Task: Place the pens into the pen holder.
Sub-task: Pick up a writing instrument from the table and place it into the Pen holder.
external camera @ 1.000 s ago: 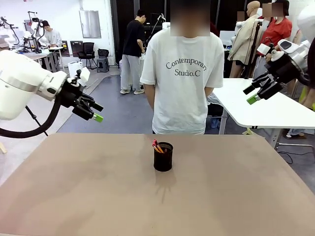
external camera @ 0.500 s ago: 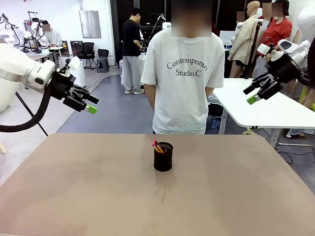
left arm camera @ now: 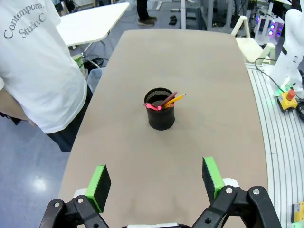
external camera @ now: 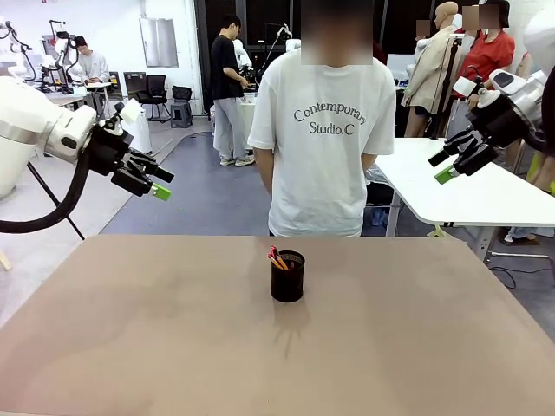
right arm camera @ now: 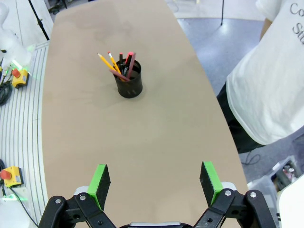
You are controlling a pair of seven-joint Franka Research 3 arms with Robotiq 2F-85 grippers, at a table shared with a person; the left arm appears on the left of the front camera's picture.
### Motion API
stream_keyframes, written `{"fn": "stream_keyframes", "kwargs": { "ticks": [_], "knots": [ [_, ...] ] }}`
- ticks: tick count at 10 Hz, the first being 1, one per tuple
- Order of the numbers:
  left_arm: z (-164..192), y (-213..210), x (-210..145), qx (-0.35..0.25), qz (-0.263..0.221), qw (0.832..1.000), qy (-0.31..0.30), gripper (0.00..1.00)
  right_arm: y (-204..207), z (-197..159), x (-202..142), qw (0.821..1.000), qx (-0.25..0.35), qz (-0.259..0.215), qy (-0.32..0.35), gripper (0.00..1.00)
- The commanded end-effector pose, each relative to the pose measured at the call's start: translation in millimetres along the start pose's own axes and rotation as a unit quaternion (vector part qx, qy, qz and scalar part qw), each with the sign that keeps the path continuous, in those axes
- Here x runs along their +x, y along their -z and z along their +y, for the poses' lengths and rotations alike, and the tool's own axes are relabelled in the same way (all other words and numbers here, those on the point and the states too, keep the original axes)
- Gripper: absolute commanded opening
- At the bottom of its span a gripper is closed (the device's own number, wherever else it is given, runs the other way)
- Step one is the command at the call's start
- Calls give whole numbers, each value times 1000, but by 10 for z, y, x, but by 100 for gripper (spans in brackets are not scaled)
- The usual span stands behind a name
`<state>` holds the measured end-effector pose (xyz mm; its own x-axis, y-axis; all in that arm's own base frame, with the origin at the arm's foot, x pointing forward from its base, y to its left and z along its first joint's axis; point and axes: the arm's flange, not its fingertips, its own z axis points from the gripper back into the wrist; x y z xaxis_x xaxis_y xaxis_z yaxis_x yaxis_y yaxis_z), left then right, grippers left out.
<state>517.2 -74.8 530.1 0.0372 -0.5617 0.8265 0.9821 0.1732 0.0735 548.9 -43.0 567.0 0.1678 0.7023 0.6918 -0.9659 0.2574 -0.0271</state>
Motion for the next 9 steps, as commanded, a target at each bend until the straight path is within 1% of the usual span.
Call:
{"fn": "stream_keyframes", "kwargs": {
  "ticks": [1,9],
  "knots": [
    [0,-3,2,0,1,1000,1,100,-21,10,16,1000,1,4,-1,100],
    [0,-3,2,0,1,1000,1,100,-21,10,16,1000,1,4,-1,100]
  ]
}}
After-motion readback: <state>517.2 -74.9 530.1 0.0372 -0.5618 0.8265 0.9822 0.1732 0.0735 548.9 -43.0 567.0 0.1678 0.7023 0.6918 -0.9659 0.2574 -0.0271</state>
